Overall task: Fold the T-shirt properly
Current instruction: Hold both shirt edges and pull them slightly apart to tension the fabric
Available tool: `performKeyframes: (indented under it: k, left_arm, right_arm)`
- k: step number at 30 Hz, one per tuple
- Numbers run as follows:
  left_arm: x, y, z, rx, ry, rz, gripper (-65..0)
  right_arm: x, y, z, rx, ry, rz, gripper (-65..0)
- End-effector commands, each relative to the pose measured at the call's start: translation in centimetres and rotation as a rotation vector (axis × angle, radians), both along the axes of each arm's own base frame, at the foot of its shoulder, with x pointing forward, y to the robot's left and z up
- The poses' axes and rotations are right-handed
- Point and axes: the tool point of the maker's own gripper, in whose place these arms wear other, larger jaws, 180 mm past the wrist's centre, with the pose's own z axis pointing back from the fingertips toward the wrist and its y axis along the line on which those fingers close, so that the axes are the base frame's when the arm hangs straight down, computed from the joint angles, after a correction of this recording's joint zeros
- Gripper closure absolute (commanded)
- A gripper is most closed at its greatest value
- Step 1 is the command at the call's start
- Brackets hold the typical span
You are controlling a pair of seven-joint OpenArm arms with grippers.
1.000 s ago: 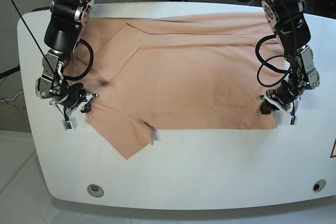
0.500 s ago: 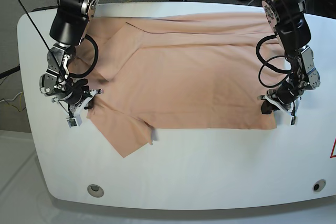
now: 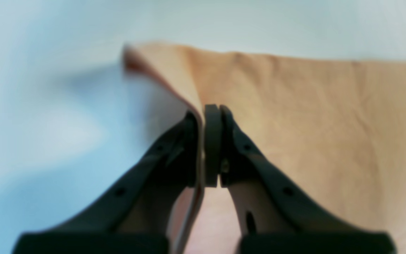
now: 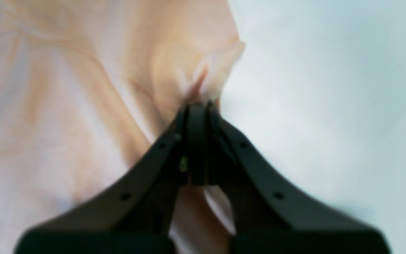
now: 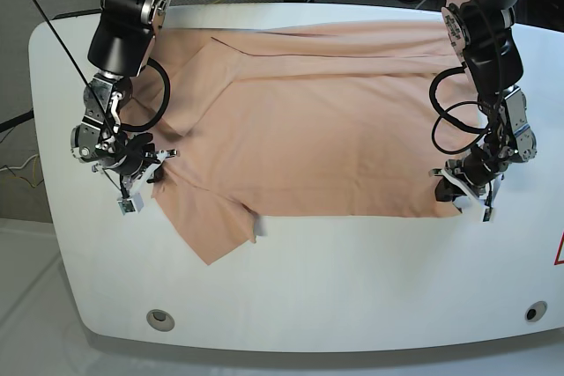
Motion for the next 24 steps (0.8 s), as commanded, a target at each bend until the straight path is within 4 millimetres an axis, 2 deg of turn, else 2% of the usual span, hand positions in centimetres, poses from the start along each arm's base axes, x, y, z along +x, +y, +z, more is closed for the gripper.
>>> performKeyframes:
  k: [1,16,21,24]
  left_arm:
    - [1.5,1.0,2.4,0.025,-0.061,-0.005,-2.5]
    - [-0.1,0.9,0.6,0.059,0.066,-0.046,-2.5]
    - [-0.8,2.6,0.5,0.101,0.112,-0.044,-2.5]
    - [-0.2,2.8,1.5,0.126,0.088,-0.053,-2.5]
  right_arm:
    - [1.8,-0.6,2.8,-0.017,-0.079,-0.001,0.0]
    - [1.6,-0.6,2.8,-0.024,-0.065,0.001,0.0]
    - [1.1,-0.5,2.3,-0.017,-0.054,0.002,0.0]
    - [1.0,-0.3,2.2,-0.014,-0.052,0.002,0.0]
